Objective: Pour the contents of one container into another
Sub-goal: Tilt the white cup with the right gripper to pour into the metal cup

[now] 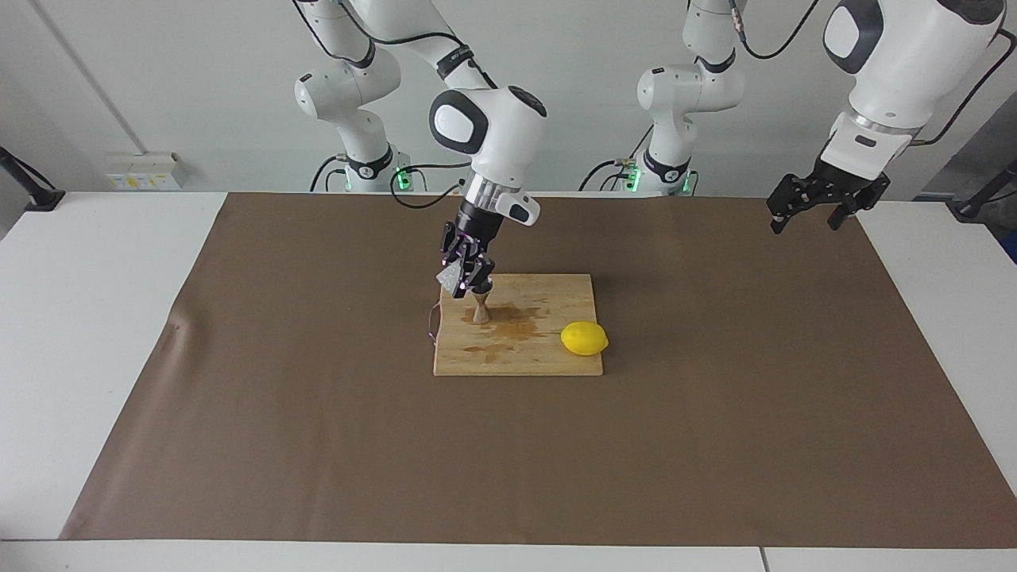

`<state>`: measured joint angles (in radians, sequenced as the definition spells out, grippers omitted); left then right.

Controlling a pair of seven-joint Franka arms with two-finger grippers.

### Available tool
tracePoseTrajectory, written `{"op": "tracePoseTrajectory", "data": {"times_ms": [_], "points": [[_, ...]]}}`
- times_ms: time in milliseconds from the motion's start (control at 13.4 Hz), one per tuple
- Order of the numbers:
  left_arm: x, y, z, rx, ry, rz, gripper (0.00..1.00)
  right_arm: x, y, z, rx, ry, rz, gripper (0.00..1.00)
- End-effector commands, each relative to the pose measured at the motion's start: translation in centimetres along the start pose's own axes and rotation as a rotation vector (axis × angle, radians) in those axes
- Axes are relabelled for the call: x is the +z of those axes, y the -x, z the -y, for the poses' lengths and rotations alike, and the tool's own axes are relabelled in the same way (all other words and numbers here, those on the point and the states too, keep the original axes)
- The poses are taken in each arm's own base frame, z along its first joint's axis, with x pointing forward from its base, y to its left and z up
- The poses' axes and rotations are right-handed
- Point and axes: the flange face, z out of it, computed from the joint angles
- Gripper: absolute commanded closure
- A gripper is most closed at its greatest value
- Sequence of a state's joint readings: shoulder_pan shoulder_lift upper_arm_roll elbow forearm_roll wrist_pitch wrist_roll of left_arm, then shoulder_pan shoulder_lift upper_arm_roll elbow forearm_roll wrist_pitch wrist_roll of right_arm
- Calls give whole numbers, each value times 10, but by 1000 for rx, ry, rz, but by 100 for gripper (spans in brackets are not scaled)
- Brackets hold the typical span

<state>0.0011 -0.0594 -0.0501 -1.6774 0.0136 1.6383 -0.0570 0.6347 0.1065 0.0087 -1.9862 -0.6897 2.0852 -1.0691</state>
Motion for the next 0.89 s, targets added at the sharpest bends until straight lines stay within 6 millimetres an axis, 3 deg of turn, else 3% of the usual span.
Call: {"op": "tracePoseTrajectory", "data": {"times_ms": [0, 521, 818], "points": [[-4, 7, 2, 3, 9, 4, 0, -8, -1, 3, 4, 4, -6, 100], [-4, 7, 2, 3, 9, 4, 0, -12, 6, 2, 108, -47, -139, 100], [-4, 7, 2, 3, 9, 4, 0, -5, 36, 3, 148, -75, -186, 100]]}}
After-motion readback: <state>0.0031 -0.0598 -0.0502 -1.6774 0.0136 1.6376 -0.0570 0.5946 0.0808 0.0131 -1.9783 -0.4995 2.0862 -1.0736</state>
